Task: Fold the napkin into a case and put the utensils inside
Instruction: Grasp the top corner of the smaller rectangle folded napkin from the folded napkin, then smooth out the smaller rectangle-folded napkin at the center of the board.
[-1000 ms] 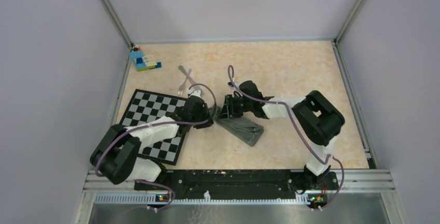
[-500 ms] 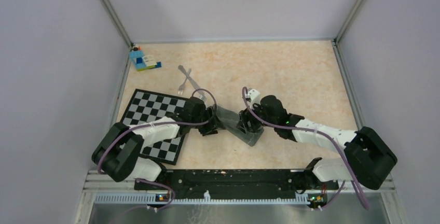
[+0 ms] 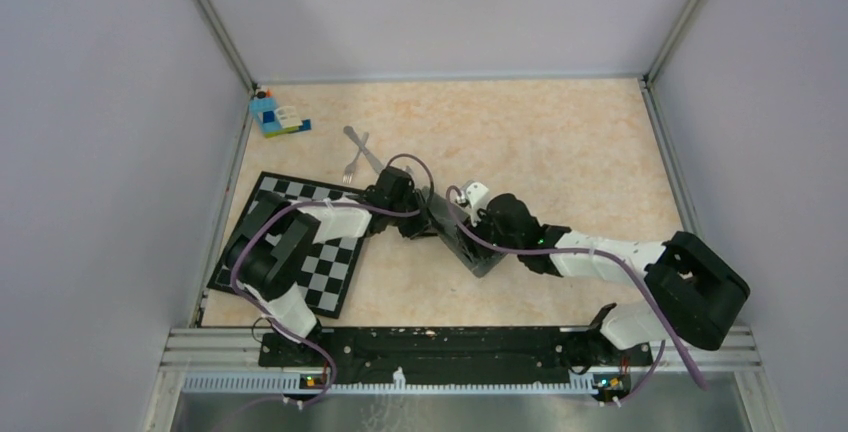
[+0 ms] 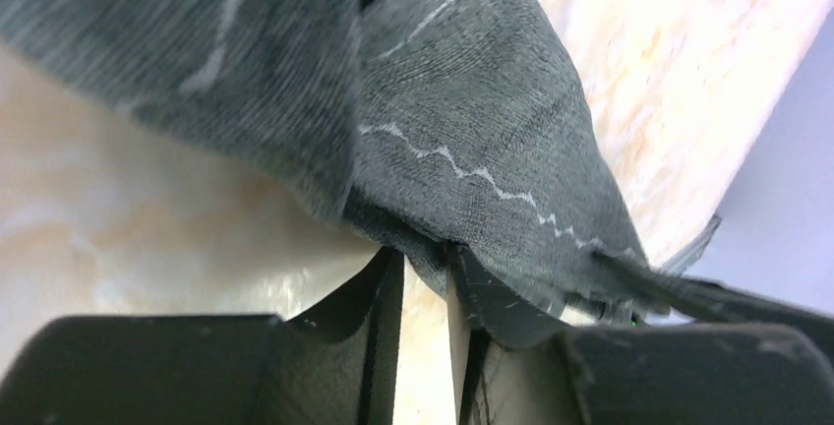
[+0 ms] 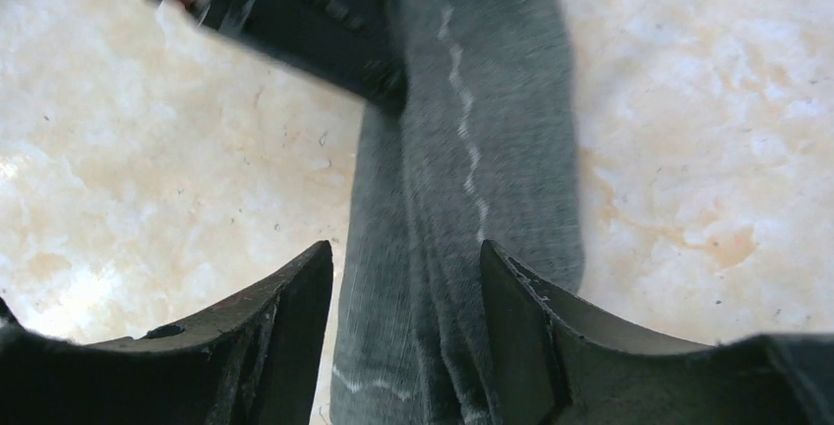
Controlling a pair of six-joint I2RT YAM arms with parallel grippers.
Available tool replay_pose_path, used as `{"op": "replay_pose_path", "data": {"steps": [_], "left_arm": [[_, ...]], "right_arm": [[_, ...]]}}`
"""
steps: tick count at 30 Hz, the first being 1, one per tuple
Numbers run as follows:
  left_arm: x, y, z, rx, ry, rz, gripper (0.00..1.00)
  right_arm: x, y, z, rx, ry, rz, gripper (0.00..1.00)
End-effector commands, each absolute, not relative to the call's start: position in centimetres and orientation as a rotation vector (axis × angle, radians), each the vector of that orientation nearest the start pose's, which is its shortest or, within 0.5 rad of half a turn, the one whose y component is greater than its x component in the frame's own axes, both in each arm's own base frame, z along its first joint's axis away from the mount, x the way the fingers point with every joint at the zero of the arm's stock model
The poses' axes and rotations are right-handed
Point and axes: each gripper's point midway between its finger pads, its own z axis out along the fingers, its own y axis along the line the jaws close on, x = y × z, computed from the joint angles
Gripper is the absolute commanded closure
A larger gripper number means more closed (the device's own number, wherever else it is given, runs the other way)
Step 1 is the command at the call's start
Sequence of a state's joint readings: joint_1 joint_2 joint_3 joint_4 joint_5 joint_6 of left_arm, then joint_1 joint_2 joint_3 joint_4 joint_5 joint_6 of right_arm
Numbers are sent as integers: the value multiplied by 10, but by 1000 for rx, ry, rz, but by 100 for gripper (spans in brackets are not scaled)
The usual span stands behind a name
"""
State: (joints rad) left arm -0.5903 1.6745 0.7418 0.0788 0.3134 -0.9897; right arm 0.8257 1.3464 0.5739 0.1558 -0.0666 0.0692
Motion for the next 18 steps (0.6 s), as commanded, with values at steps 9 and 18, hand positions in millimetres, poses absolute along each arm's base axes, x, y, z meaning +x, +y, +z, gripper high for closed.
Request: {"op": "replay_pose_path", "data": {"steps": [9,18], "left_arm": [[293,-257,7,-86,2675,-781,70],[260,-265,7,-136,2697,-980,69]], "right_arm": [[253,271,68,-890,2071,277,42],[256,273,60,-931,2040,151,46]]}}
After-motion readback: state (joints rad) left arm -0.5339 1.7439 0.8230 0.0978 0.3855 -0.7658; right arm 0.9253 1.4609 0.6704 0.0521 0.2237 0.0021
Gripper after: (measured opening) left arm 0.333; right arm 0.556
